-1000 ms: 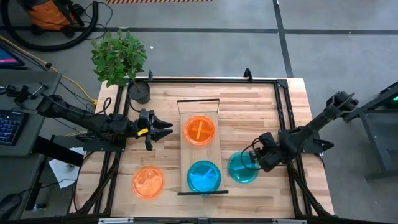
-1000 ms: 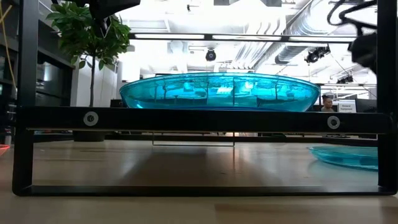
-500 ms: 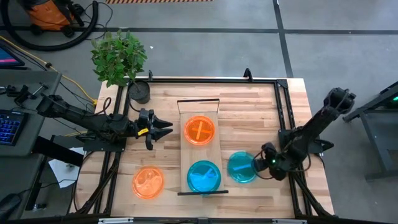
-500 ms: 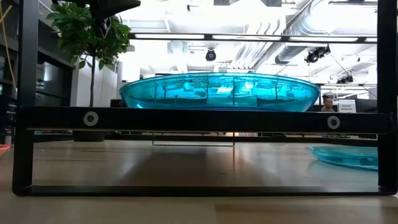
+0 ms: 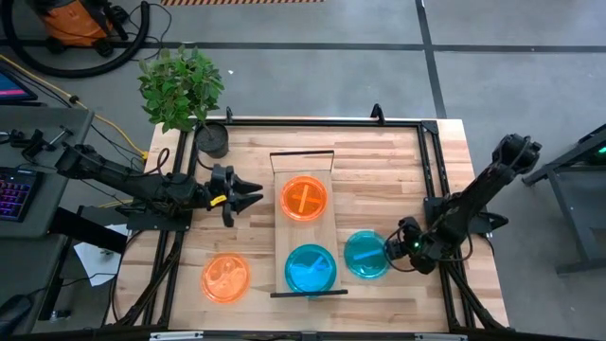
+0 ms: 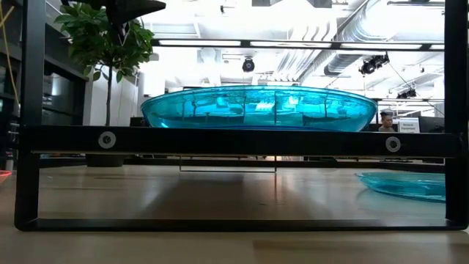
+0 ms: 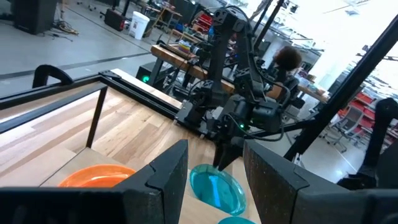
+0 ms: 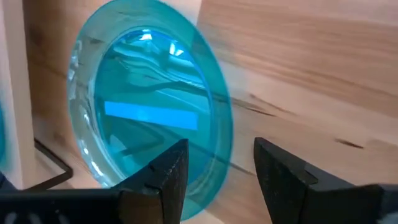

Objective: Place and stack plates onto a shelf
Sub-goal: Stack the blue transparent plate on the blue transparent plate

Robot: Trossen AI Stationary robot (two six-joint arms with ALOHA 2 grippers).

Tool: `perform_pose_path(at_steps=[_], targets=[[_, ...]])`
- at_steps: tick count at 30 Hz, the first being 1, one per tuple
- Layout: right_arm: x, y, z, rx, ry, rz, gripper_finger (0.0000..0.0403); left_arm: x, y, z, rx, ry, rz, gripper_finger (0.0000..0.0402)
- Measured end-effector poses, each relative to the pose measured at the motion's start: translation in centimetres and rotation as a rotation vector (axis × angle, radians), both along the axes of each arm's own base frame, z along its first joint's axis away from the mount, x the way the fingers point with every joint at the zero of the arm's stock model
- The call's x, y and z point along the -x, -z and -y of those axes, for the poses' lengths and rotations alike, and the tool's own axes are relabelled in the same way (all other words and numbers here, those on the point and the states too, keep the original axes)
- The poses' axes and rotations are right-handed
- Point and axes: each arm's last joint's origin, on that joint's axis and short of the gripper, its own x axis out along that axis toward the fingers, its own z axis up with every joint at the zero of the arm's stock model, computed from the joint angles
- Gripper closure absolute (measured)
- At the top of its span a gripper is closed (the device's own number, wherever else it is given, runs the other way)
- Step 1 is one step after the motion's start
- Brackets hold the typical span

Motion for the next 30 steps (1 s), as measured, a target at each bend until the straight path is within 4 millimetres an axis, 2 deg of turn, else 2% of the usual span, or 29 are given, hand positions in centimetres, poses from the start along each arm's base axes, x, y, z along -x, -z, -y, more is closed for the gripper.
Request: perform_pose_path(at_steps=[10, 13, 17, 24, 30], targets=[[-1.1, 1.3, -0.6, -0.001, 0.053, 0.004, 0.0251, 0.0, 0.0, 0.0, -0.002, -0.012, -0.002, 0.0254], [-1.1, 1.4, -0.5, -0.004, 0.06, -0.003, 0.029, 0.0, 0.0, -0.1, -0.004, -0.023, -0.003, 0.0254], [-1.0, 1.4, -0.5, -0.012, 0.077, -0.008, 0.0382, 0.0, 0.0, -0.1, -0.004, -0.024, -0.003, 0.0254], [-1.0, -0.2, 0.0, -0.011, 0.133, 0.136, 0.04, 0.0, 0.0, -0.1, -0.004, -0.024, -0.004, 0.0254], [0.3, -2.6, 1.2, 0.013, 0.156, 0.266, 0.0402, 0.0, 0.1, -0.1, -0.007, -0.024, -0.013, 0.0254]])
